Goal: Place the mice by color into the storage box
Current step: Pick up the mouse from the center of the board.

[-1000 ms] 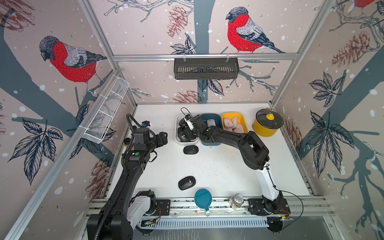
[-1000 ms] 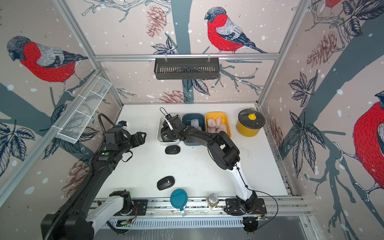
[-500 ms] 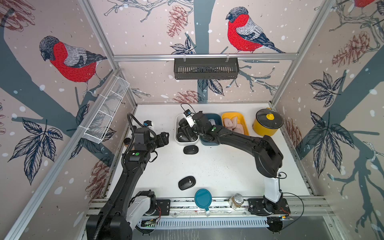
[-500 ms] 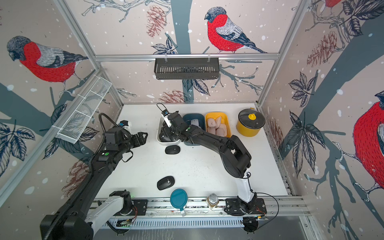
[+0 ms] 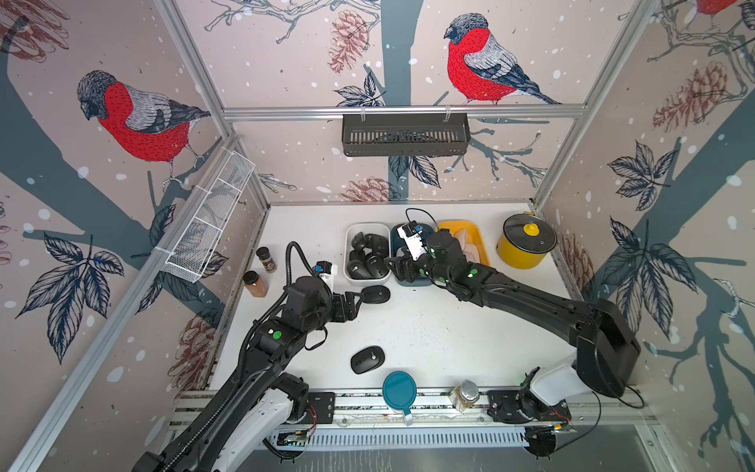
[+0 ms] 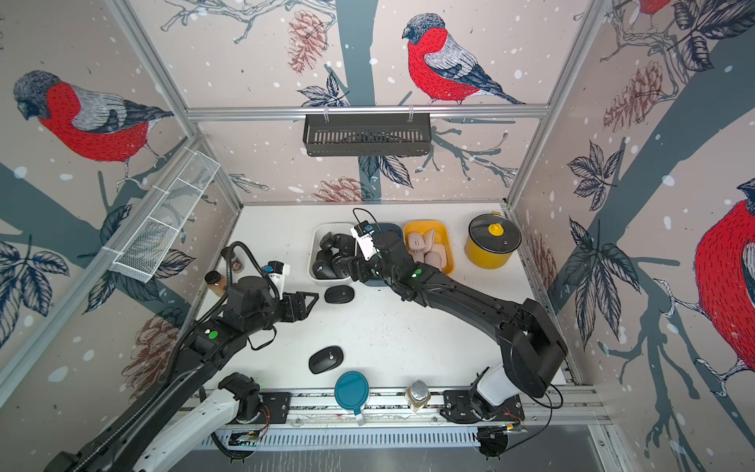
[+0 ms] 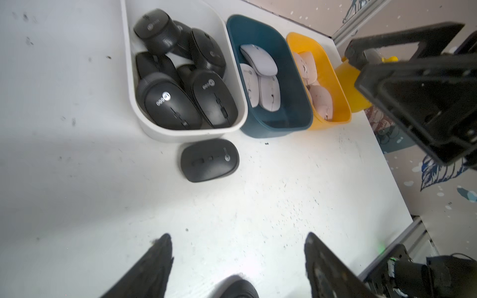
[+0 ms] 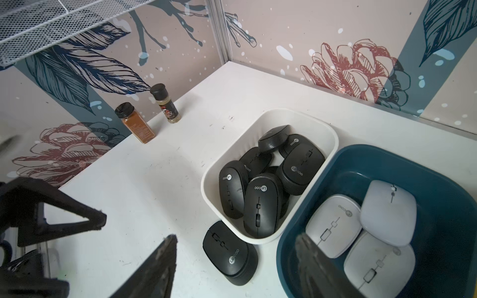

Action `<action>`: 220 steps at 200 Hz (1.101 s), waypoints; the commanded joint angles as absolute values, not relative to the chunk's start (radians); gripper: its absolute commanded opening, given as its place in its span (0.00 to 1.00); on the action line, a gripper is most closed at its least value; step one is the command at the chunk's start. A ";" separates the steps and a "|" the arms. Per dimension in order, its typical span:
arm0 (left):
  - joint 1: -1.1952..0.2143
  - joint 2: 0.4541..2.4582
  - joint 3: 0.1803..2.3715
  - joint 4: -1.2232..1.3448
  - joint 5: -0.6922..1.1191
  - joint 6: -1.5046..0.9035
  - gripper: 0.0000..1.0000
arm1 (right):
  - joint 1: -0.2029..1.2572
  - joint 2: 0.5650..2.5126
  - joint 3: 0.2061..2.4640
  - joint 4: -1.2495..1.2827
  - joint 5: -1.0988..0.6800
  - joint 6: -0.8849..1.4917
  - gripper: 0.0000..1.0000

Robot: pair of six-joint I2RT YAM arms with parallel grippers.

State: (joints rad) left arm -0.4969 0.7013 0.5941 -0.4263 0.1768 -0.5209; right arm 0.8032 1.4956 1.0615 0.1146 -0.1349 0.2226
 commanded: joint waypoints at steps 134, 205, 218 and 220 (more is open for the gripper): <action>-1.096 0.765 0.364 -0.475 -0.225 -0.882 0.78 | 0.796 1.396 0.973 0.225 -0.222 0.314 0.74; -1.185 0.796 0.348 -0.452 -0.251 -0.849 0.79 | 0.792 1.422 0.979 0.226 -0.241 0.333 0.74; -1.188 0.807 0.353 -0.454 -0.253 -0.850 0.80 | 0.792 1.422 0.979 0.230 -0.245 0.337 0.74; -1.190 0.811 0.355 -0.455 -0.253 -0.848 0.80 | 0.792 1.422 0.979 0.230 -0.246 0.338 0.74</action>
